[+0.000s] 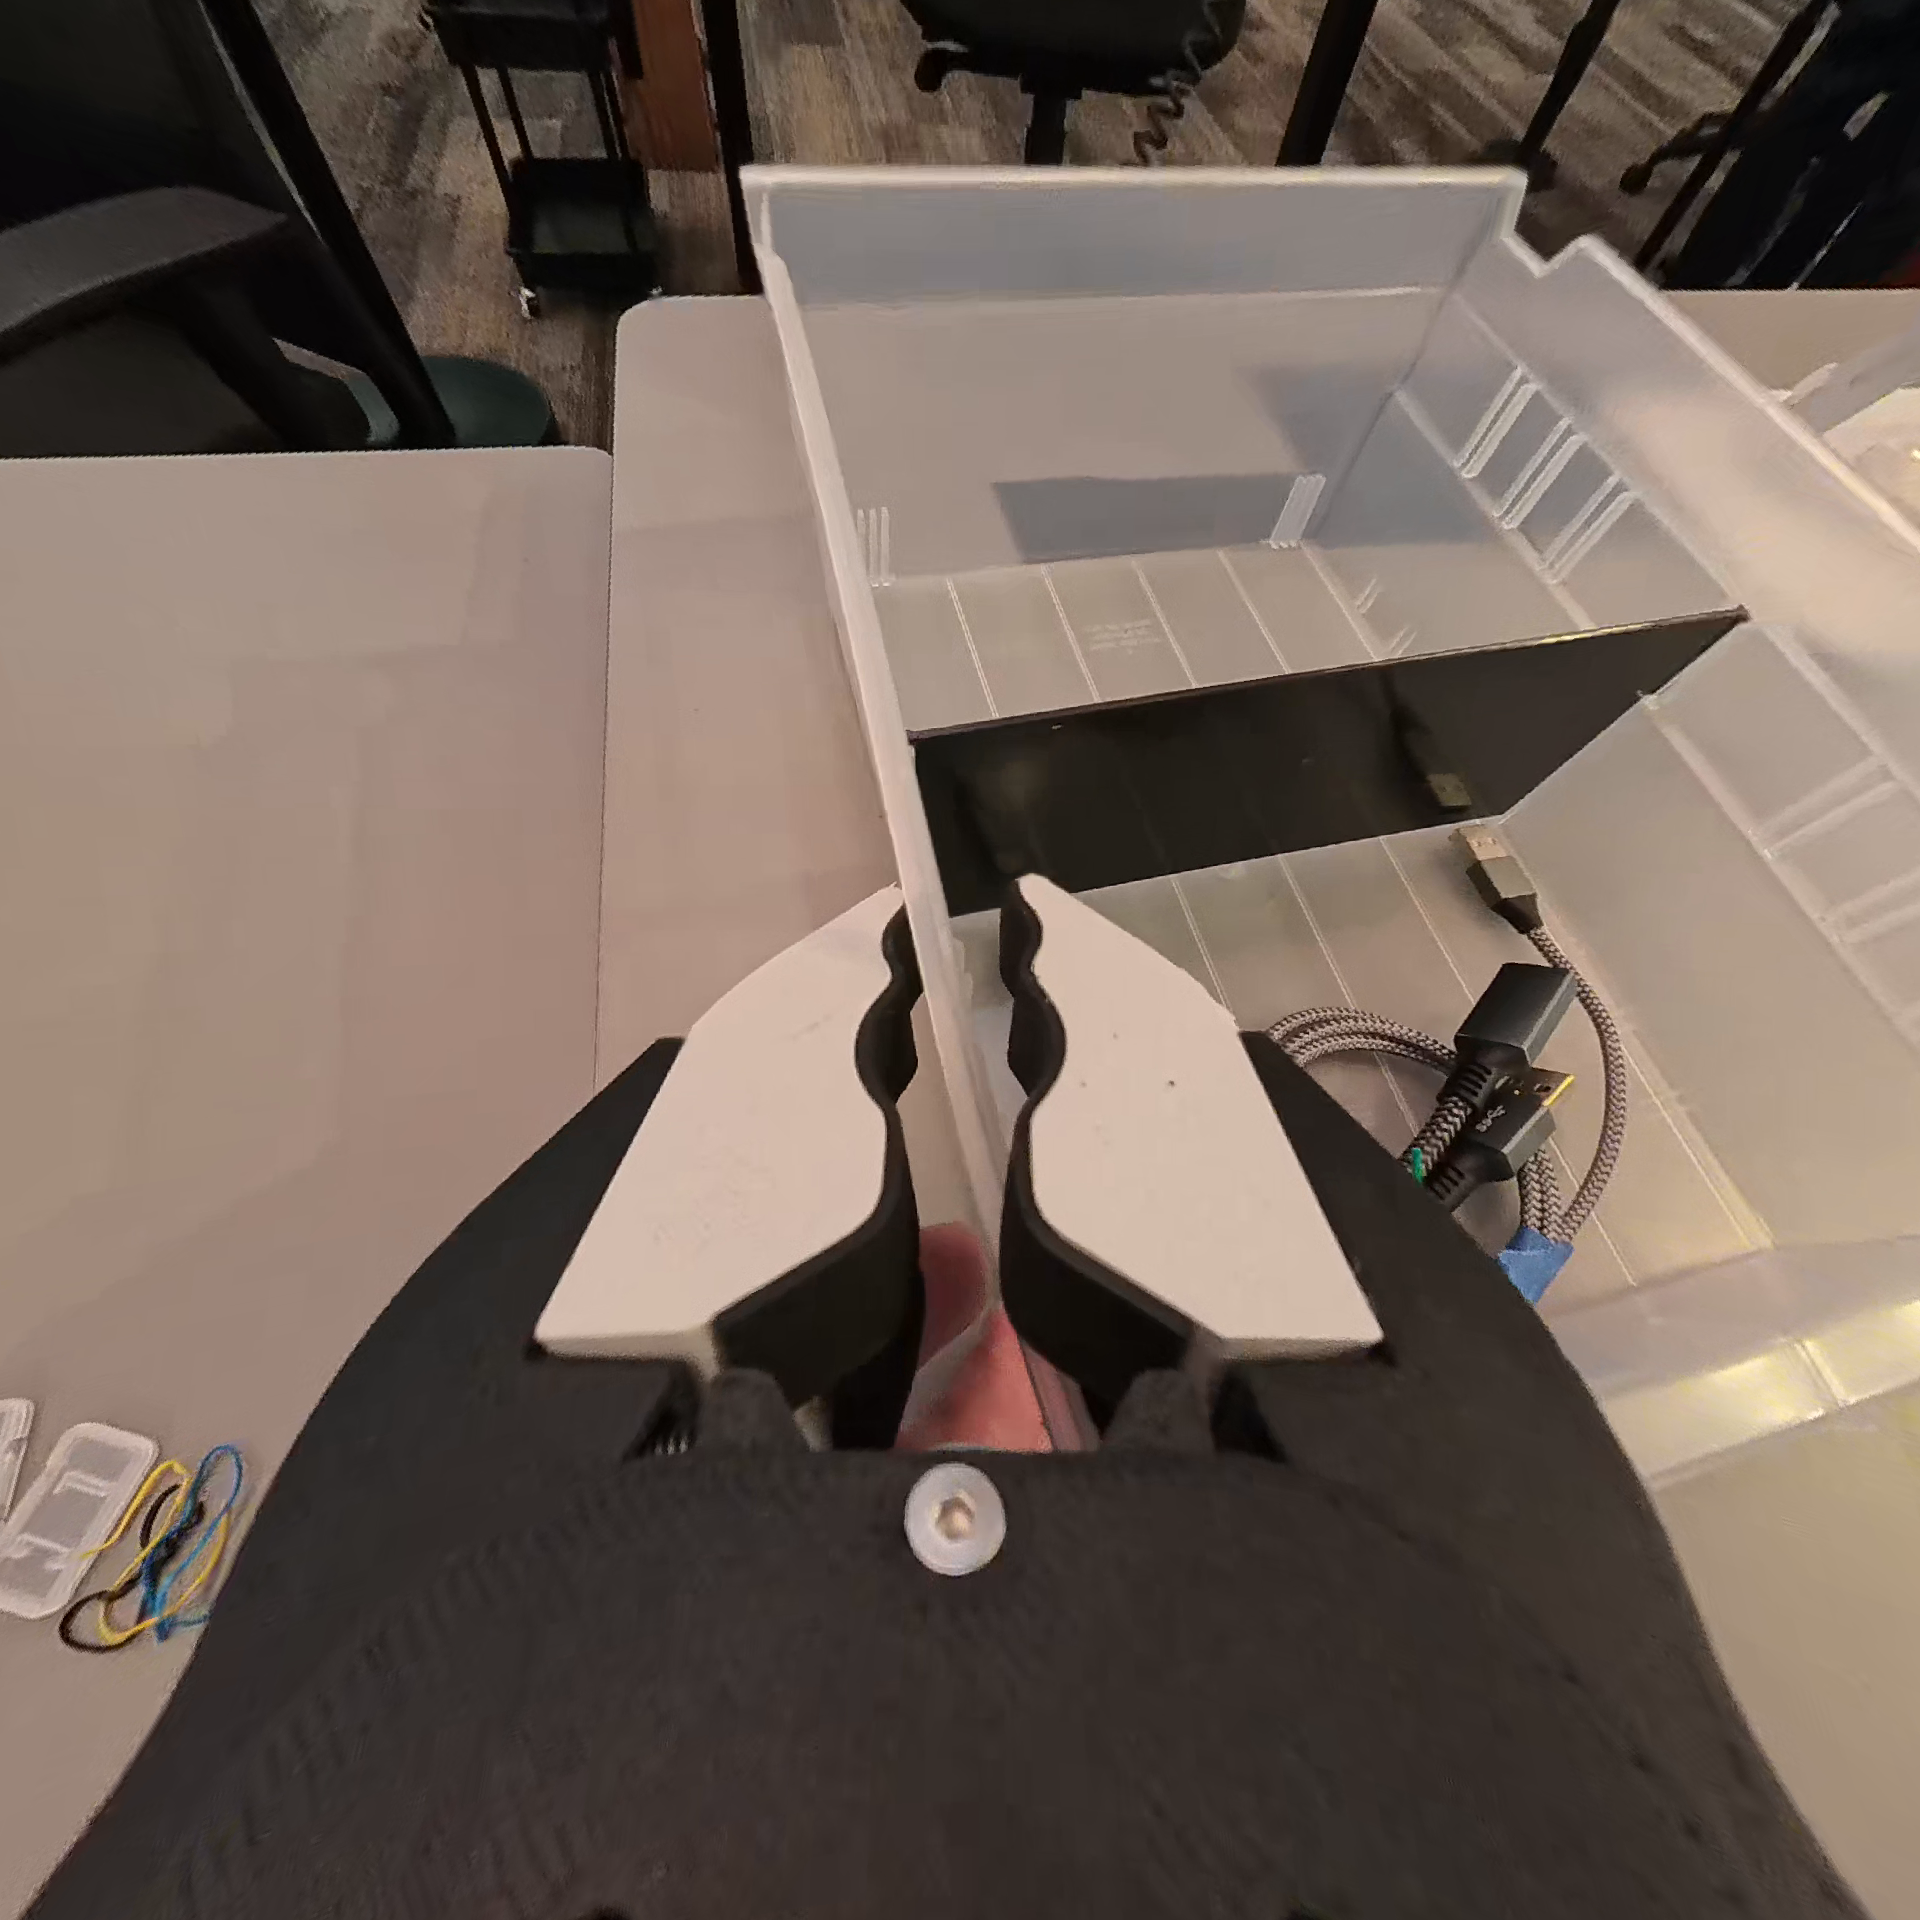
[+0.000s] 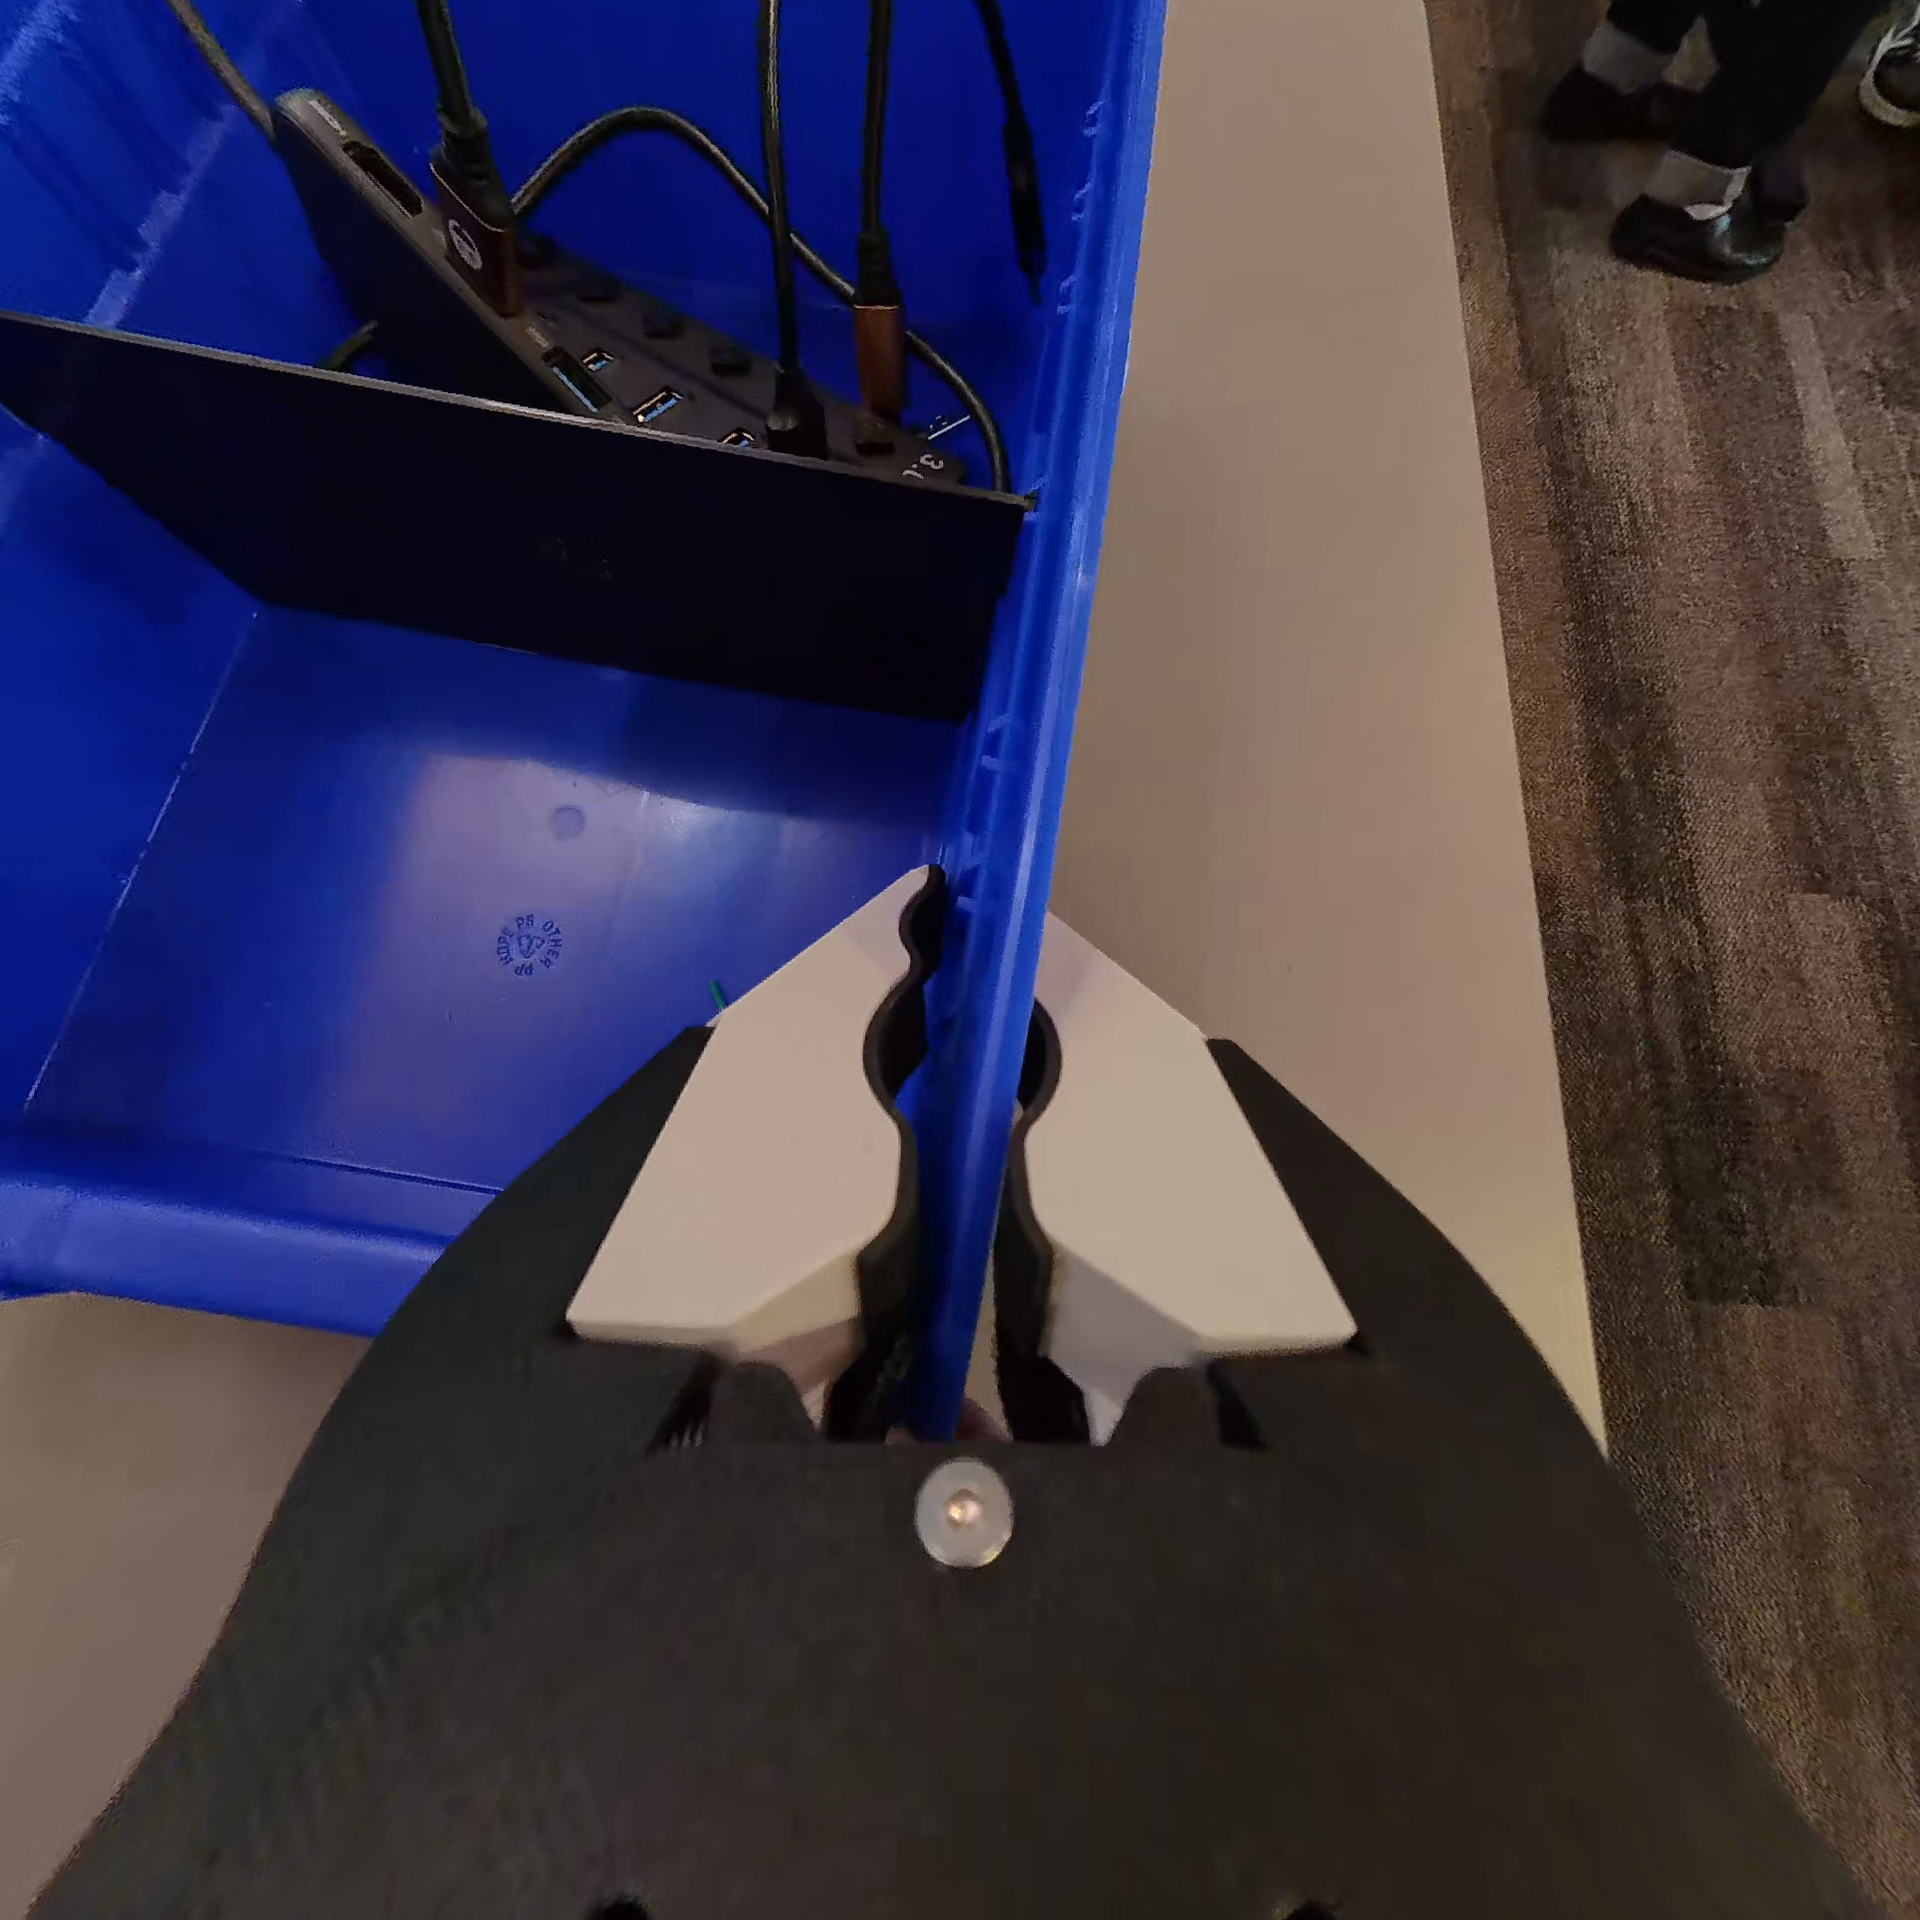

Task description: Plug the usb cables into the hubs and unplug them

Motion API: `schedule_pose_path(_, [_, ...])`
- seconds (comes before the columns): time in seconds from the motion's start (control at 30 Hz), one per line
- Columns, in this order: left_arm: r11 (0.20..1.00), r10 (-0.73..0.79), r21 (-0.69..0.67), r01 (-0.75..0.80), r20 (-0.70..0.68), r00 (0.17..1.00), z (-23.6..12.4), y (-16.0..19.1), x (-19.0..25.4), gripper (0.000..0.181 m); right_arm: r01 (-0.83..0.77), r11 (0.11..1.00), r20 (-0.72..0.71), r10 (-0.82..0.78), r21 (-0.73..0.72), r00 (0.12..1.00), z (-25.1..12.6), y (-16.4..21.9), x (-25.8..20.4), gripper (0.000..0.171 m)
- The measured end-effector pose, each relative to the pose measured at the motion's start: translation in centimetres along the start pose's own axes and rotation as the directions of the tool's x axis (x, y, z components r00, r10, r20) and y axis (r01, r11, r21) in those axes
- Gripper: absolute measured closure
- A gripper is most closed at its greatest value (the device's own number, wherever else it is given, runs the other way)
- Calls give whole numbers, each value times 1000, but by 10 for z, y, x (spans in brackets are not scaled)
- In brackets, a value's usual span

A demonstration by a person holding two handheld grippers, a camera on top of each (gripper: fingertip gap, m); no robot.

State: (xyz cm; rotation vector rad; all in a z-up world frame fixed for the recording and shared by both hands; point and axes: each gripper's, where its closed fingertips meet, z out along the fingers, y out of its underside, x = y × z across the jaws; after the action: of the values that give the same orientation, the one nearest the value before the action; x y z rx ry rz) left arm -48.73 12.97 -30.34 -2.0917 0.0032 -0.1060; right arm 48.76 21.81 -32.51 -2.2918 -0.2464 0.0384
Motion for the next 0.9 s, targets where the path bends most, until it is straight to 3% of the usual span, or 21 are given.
schedule_pose_path(0.47, [985, -51, 165, 57, -40, 998, -51, -14, 26, 172, 20, 999, 0, -20, 43, 1000, -52, 37, -91, 162])
schedule_pose_path(0.9, [951, -104, 285, 123, -79, 991, -124, -25, 55, 172, 218, 976, 125, -218, 14, 968, -80, 51, -223, 133])
